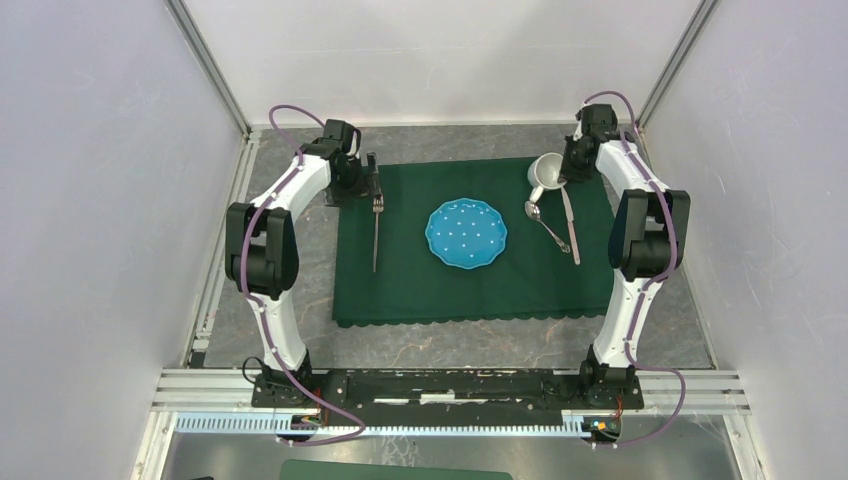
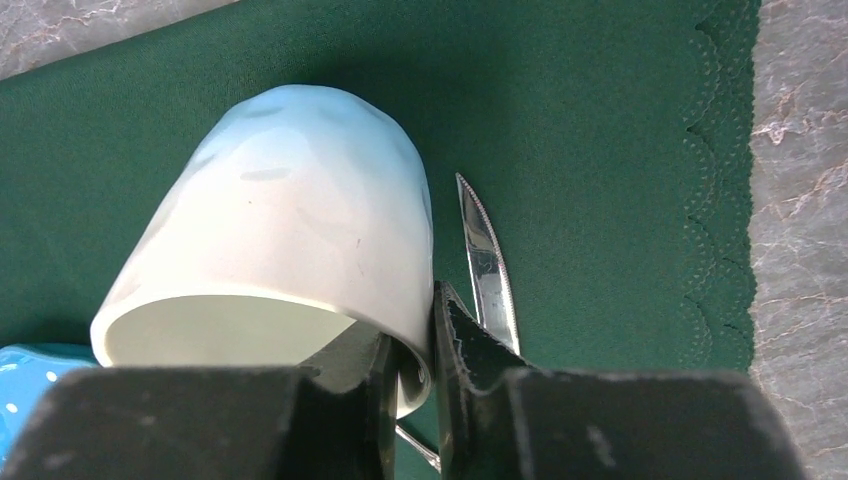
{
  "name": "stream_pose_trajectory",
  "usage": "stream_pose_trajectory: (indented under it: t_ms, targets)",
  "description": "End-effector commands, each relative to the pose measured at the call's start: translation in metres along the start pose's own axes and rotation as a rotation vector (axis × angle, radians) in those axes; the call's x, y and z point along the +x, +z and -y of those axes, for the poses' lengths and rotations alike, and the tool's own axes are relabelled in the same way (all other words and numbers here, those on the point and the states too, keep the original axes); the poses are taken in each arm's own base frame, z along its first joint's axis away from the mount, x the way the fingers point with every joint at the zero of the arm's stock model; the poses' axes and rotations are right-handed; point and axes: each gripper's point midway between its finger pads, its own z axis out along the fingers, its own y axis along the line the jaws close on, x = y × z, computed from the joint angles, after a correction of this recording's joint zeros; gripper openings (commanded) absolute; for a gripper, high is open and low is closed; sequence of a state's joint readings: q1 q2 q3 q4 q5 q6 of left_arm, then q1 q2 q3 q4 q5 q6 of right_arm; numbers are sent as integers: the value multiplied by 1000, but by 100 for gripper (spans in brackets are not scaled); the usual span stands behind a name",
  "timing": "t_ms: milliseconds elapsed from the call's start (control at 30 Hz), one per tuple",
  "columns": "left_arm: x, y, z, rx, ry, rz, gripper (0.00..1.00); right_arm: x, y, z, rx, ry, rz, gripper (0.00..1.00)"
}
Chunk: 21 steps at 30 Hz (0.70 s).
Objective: Set the dinner table for one person
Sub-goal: Place the cup on the napkin.
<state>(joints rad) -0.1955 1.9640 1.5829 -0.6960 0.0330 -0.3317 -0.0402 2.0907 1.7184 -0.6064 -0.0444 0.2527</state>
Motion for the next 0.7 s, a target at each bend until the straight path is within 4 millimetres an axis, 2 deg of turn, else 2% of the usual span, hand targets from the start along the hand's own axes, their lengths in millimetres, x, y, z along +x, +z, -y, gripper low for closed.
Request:
stream_pose_trajectory:
  t_ms: [0, 200, 467, 667]
  targets:
    - [-21, -19, 10, 47, -43, 84, 100, -40, -19, -12, -46, -2, 121, 23]
    - [-23, -19, 12, 56, -45, 86, 100, -41, -18, -14, -51, 2, 120, 26]
    - [-22, -17, 13, 63, -47, 80, 100, -42, -24, -13, -45, 0, 128, 52]
    - [-23, -18, 14, 69, -48, 85, 100, -45, -41, -14, -46, -5, 146, 57]
